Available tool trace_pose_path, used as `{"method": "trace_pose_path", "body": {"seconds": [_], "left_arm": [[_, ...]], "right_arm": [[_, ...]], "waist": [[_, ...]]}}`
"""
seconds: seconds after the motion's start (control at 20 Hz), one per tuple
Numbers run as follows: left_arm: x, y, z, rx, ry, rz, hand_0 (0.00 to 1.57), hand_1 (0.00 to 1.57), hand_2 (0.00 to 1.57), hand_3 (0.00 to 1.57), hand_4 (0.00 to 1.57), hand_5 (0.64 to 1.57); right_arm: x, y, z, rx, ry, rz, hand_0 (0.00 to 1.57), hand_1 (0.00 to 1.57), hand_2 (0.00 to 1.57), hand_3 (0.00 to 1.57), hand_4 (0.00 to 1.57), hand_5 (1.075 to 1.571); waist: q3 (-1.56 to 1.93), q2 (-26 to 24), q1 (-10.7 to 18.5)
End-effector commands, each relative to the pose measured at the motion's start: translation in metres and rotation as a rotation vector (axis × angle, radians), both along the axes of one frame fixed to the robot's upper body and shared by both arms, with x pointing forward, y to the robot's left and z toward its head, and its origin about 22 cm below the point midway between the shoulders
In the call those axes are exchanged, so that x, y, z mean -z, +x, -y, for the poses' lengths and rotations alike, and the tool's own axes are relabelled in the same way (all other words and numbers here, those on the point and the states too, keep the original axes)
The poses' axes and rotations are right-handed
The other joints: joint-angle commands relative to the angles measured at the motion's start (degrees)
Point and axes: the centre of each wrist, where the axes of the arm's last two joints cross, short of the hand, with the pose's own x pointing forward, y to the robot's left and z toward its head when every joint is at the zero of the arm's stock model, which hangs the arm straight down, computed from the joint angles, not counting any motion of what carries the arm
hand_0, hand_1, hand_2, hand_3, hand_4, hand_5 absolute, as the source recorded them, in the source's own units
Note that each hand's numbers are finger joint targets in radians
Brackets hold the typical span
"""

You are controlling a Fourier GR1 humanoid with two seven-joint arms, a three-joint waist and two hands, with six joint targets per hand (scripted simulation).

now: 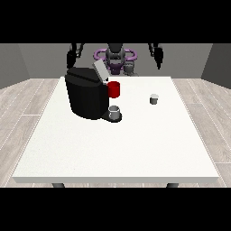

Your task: Insert the coffee pod into the coffee machine and close the lid

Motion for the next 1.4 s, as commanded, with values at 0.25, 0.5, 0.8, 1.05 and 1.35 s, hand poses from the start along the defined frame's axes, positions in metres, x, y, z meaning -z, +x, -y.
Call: {"method": "trace_pose_path", "body": {"seconds": [0.25, 0.5, 0.8, 1.05, 1.35], "left_arm": [[0.025, -0.016, -0.031, 0.074, -0.074, 0.078, 0.0, 0.0, 0.0, 0.0, 0.31, 1.571], [0.006, 0.011, -0.06, 0.056, 0.182, 0.081, 0.0, 0.0, 0.0, 0.0, 0.0, 1.571], [-0.022, 0.051, -0.092, 0.052, 0.171, -0.012, 0.0, 0.0, 0.0, 0.0, 0.0, 1.571], [-0.029, 0.075, -0.109, 0.02, 0.219, -0.073, 0.0, 0.0, 0.0, 0.0, 0.0, 1.571], [-0.016, 0.089, -0.127, -0.051, 0.241, -0.084, 0.0, 0.0, 0.0, 0.0, 0.0, 1.571]], "right_arm": [[0.029, -0.028, 0.0, -0.076, 0.039, -0.037, 0.0, 0.0, 0.0, 0.0, 0.13, 1.571], [-0.013, 0.006, -0.011, 0.078, 0.087, 0.148, 0.0, 0.0, 0.0, 0.0, 0.18, 1.571], [-0.007, 0.006, -0.034, 0.023, 0.112, 0.223, 0.0, 0.0, 0.0, 0.0, 0.16, 1.571], [-0.03, 0.014, -0.049, -0.023, 0.101, 0.255, 0.0, 0.0, 0.0, 0.0, 0.19, 1.571], [-0.054, 0.023, -0.053, -0.055, 0.111, 0.288, 0.0, 0.0, 0.0, 0.0, 0.28, 1.571]], "waist": [[0.47, -2.1, -0.2], [0.47, 1.0, -3.2], [0.48, 4.8, -6.2], [0.47, 7.2, -8.8], [0.44, 11.6, -10.6]]}}
